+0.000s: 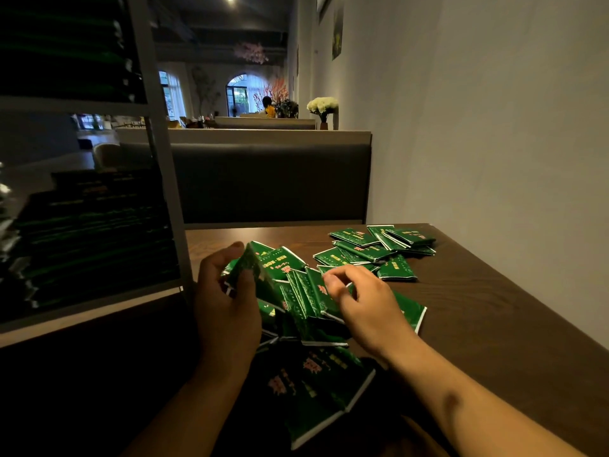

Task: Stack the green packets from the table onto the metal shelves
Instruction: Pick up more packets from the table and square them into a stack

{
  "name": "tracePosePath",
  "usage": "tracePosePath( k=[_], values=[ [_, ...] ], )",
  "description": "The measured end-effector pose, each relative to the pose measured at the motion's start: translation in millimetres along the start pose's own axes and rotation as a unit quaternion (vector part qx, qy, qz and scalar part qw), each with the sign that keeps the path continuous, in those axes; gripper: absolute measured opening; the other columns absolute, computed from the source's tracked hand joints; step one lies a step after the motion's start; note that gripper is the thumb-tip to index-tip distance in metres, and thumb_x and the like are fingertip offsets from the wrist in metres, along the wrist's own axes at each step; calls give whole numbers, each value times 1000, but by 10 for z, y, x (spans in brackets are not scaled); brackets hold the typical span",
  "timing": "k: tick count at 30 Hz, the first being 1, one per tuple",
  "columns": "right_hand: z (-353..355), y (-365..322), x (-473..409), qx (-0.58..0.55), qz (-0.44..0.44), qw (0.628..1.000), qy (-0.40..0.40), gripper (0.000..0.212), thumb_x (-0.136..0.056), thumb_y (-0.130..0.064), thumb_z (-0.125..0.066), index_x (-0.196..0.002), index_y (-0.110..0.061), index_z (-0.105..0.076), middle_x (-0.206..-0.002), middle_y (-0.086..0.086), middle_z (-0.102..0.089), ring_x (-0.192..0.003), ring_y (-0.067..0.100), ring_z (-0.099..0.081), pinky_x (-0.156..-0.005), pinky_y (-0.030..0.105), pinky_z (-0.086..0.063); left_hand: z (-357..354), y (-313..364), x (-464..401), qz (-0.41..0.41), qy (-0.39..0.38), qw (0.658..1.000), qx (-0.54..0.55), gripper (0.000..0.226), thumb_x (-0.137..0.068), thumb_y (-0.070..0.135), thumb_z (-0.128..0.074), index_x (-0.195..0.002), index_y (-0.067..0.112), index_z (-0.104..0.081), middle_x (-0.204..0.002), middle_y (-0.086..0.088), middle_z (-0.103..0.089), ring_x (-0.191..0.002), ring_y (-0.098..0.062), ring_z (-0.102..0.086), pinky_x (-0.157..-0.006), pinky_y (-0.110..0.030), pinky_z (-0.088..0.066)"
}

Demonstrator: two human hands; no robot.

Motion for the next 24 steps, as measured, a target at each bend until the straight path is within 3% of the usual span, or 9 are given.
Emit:
tracePosePath(
  k=[2,5,8,9,10,12,15,21,24],
  values=[
    [-41,-74,50,-87,0,996,-14,42,-93,-61,-43,-114,-29,-61,-104,-12,-66,-95,0,-61,-79,24,-49,-34,60,43,-12,-18,999,30,30,-91,3,-56,-106,29,-56,-116,18,-59,-101,10,-57,-75,-13,-51],
    [-193,-69,112,-189,-53,979,-59,63,-81,-74,-46,-128,-31,-49,-116,-11,-67,-104,2,-64,-90,33,-53,-178,74,132,7,-76,996,37,29,-89,1,-58,-105,25,-56,-104,17,-62,-91,6,-62,-63,-11,-51],
    [-119,53,75,-245,-104,964,-6,29,-95,-40,-57,-116,-22,-51,-113,-5,-68,-100,12,-67,-83,35,-57,-315,19,220,24,-128,991,18,30,-87,1,-61,-105,24,-56,-93,15,-65,-80,6,-64,-57,-14,-52],
    [-88,85,61,-253,-122,960,5,29,-97,-31,-56,-121,-16,-48,-115,-5,-66,-96,12,-67,-80,31,-57,-324,-22,214,16,-130,991,-16,28,-88,5,-62,-105,27,-55,-94,12,-64,-78,1,-64,-59,-18,-52],
    [-75,145,42,-256,-141,956,14,48,-98,-28,-55,-136,-10,-32,-116,-5,-65,-94,12,-68,-80,31,-57,-312,-73,192,3,-122,990,-63,24,-89,11,-61,-103,29,-53,-96,11,-62,-77,-4,-63,-62,-24,-52],
    [-1,242,2,-219,-145,964,35,35,-99,-28,-53,-133,-27,-46,-108,-3,-68,-92,14,-68,-86,40,-56,-282,-237,128,-2,-105,979,-175,19,-90,24,-58,-105,31,-49,-102,5,-60,-82,-13,-60,-72,-37,-52],
    [77,326,-30,-178,-145,972,55,26,-98,-26,-54,-123,-23,-49,-93,-8,-68,-87,13,-68,-87,43,-54,-288,-517,103,38,-145,930,-336,35,-90,39,-56,-121,29,-43,-114,4,-61,-98,-22,-59,-93,-47,-45],
    [-24,355,-30,-159,-146,976,25,37,-99,-32,-53,-134,-25,-44,-119,-2,-63,-109,17,-62,-91,37,-52,-266,-635,133,83,-197,844,-493,58,-85,69,-42,-129,32,-35,-121,7,-62,-121,-23,-49,-103,-44,-28],
    [-25,325,-17,-144,-137,980,9,42,-100,-32,-51,-140,-24,-39,-109,-12,-55,-98,9,-60,-69,13,-46,-271,-655,140,103,-212,843,-483,60,-83,69,-48,-128,32,-36,-114,10,-64,-117,-22,-54,-105,-44,-30]
  ],
)
Point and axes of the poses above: each hand's wrist, its own x-axis away from the middle knuckle, its own z-axis out of the back of the hand, y = z × x, the point moved 9 cm from there along -x, towards the middle knuckle
